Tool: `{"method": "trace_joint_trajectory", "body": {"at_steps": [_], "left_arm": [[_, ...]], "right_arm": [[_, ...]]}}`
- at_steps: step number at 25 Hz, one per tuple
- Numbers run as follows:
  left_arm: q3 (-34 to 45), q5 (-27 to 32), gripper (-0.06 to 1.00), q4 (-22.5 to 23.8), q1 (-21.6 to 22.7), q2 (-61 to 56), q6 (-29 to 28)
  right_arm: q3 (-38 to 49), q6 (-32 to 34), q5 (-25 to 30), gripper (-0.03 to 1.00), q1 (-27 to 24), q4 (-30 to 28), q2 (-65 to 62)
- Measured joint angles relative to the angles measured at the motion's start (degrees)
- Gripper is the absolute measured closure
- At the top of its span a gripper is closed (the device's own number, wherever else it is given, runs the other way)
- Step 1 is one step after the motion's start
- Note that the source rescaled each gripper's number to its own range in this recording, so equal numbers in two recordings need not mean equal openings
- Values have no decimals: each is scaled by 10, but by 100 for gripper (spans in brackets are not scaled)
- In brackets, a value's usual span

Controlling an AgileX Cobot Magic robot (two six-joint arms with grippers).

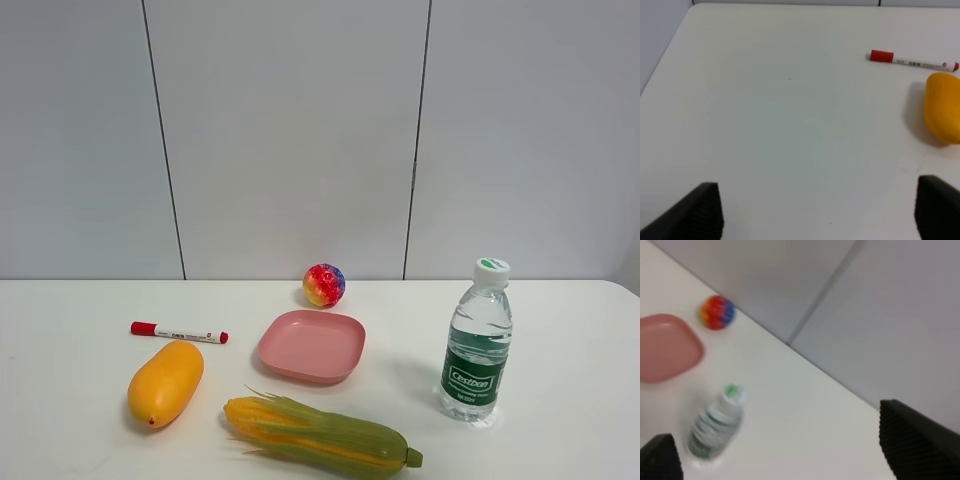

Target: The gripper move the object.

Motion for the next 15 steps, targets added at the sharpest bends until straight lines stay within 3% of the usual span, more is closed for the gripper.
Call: {"method": "trace_joint_trajectory", "body": {"at_steps": [9, 15], "left_arm": [[0, 0, -6, 0, 0, 0, 0], [0, 0, -6, 0, 0, 0, 0]], "right_arm": [[61, 52, 110, 26, -262, 12, -152], [113, 69, 129, 26, -347, 76, -255]]}}
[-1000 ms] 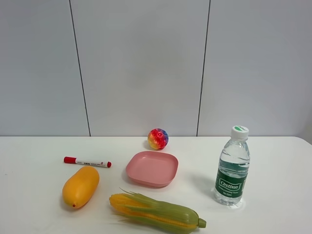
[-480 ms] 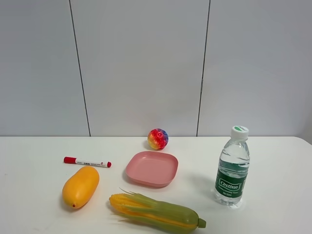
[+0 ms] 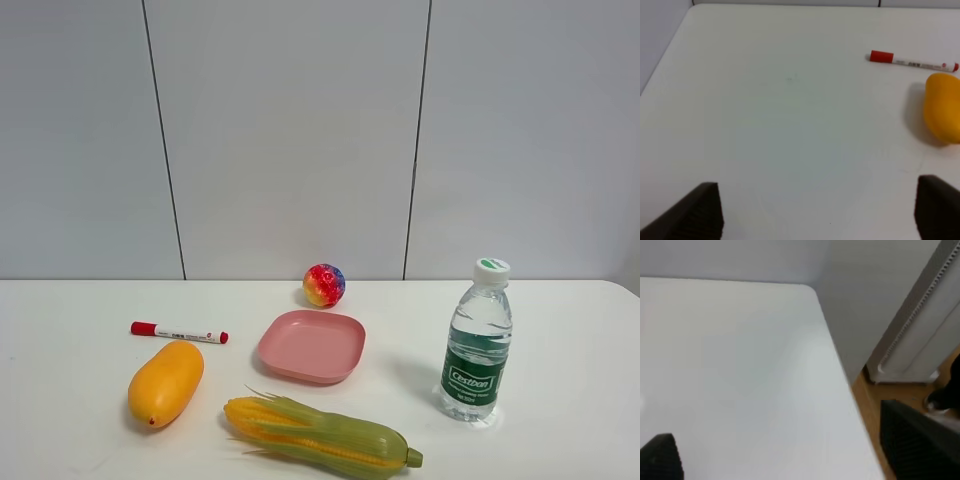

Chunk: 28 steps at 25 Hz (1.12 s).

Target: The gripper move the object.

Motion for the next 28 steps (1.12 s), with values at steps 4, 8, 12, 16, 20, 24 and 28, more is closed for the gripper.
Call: {"method": "trace_joint_trajectory", "body": {"at_steps": [4, 8, 12, 16, 20, 24, 28], "left_arm": [[0, 0, -6, 0, 0, 0, 0], [0, 0, -6, 0, 0, 0, 0], [0, 0, -6, 0, 0, 0, 0], [0, 0, -6, 0, 0, 0, 0], [0, 0, -6, 0, 0, 0, 0], [0, 0, -6, 0, 0, 0, 0], [0, 0, -6, 0, 0, 0, 0]], "right_arm": [[40, 17, 45, 19, -10, 25, -55], [89, 35, 58, 9, -10, 15, -102], [145, 32, 58, 8, -10, 13, -108], [162, 12, 60, 8, -10, 12, -108], [162, 12, 60, 8, -10, 14, -108], [162, 3, 60, 8, -10, 24, -108], [148, 4, 60, 8, -10, 42, -108]]}}
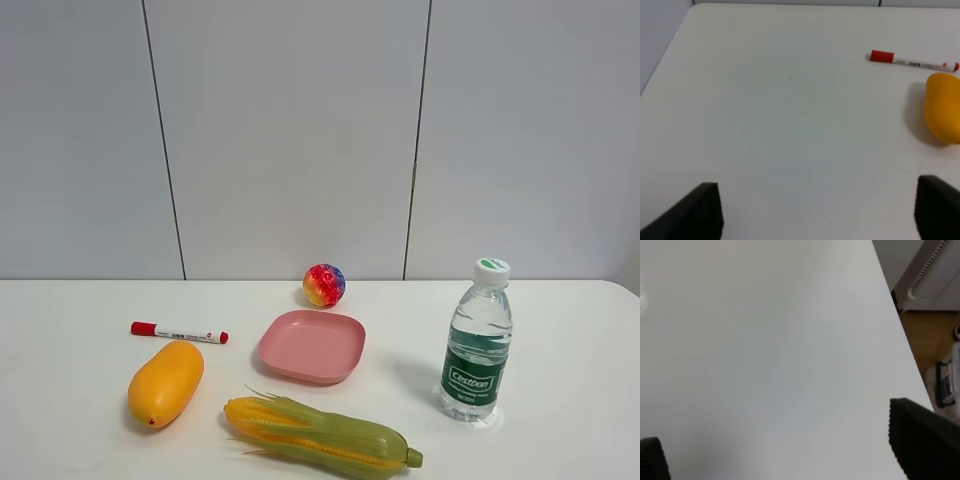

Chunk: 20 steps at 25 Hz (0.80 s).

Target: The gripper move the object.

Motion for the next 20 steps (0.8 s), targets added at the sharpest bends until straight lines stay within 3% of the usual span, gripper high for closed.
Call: {"method": "trace_joint_trajectory", "body": {"at_steps": [6, 20], "left_arm": [[0, 0, -6, 0, 0, 0, 0], [0, 0, -6, 0, 0, 0, 0]], "right_arm": [[-15, 54, -99, 8, 0, 81, 0], [19, 75, -90, 8, 0, 63, 0]]}}
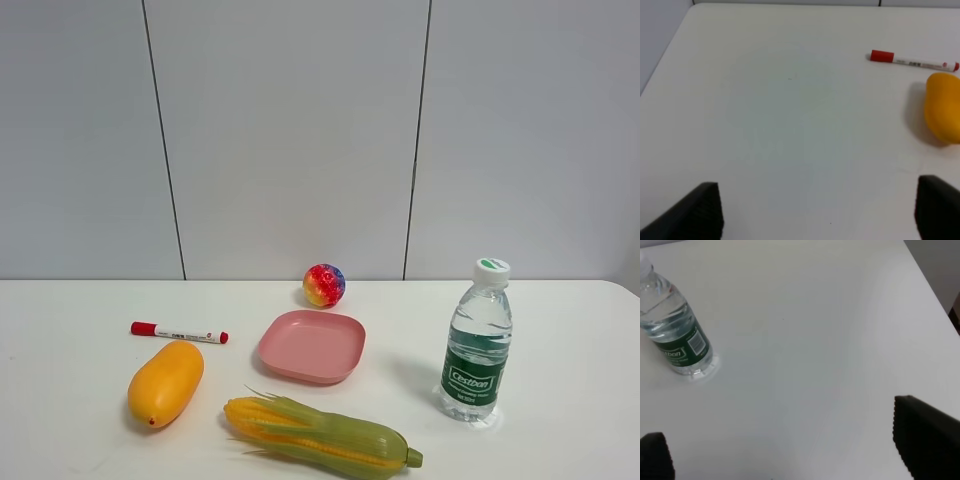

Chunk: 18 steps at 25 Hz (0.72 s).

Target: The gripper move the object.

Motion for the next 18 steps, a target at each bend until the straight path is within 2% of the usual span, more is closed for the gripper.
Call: {"method": "trace_joint_trajectory", "body": {"at_steps": [18], "left_arm": [[0, 0, -6, 0, 0, 0, 0]], "right_arm": [[0, 2, 0, 8, 0, 0, 0]]}}
